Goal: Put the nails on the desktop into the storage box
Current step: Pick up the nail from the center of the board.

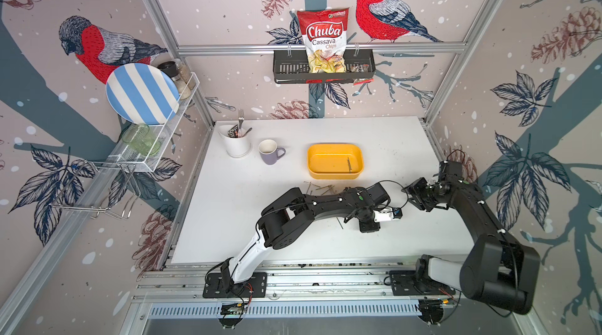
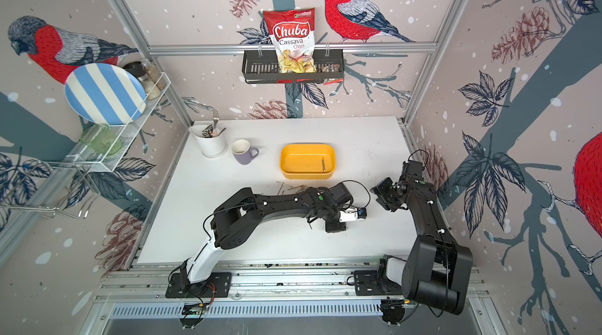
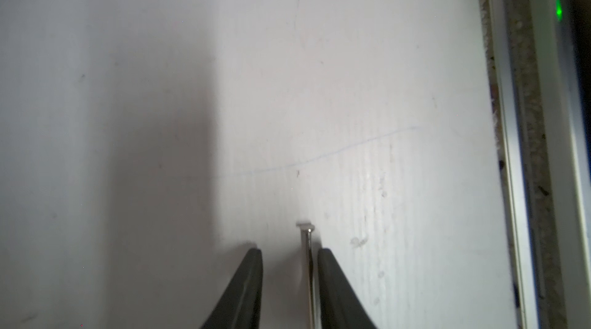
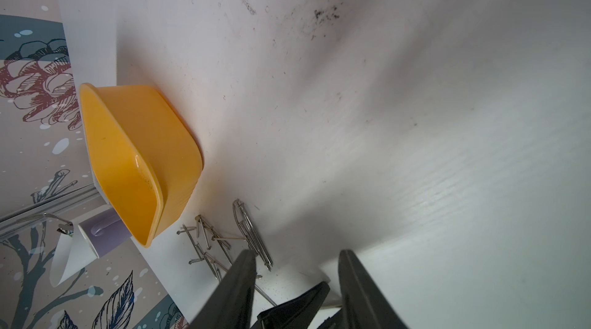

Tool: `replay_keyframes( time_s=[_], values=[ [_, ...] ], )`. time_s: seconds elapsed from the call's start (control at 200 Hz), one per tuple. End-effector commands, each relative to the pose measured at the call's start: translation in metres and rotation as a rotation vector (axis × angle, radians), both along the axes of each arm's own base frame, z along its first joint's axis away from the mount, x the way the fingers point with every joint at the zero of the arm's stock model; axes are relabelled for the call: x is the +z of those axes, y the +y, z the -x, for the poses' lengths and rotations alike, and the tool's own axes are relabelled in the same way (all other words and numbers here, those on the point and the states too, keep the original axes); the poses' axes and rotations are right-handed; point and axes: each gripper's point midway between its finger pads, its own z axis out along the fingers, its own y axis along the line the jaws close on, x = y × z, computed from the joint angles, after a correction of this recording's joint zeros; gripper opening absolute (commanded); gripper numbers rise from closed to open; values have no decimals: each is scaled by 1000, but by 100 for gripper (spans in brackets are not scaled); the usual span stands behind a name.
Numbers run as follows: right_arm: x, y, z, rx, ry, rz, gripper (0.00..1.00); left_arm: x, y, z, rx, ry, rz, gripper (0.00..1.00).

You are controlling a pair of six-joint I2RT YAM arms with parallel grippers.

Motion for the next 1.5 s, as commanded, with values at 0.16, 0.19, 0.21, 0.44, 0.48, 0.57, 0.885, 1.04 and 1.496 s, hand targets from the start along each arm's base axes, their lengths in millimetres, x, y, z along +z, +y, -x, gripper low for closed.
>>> replay_keyframes(
  time_s=[0.16, 0.19, 0.21, 0.44, 0.48, 0.57, 0.885, 1.04, 1.496],
  values=[
    [5, 5, -9, 2, -40, -34, 47, -44, 56, 26, 11, 50, -246, 19],
    [5, 5, -10, 0, -43, -36, 47, -46, 59, 26, 15, 50, -253, 17],
    [6, 5, -11, 0, -45, -36, 47, -46, 60, 26, 18, 50, -256, 16],
    [8, 9, -15, -1, -55, -37, 47, -50, 63, 20, 54, 39, -276, 0],
    [9, 10, -15, -1, -56, -38, 47, -50, 64, 17, 66, 44, -277, 0],
    [4, 13, -17, 2, -36, -40, 47, -47, 63, 10, 99, 58, -265, 0],
    [19, 20, -32, 16, -68, -30, 47, 10, 54, -39, 248, 51, -112, 0],
    [23, 36, -43, 62, -83, -27, 50, 46, 57, -61, 334, 73, -20, 0],
    [36, 85, -73, 215, -105, 49, 56, 155, 100, -156, 744, 208, 307, 0]
  ],
)
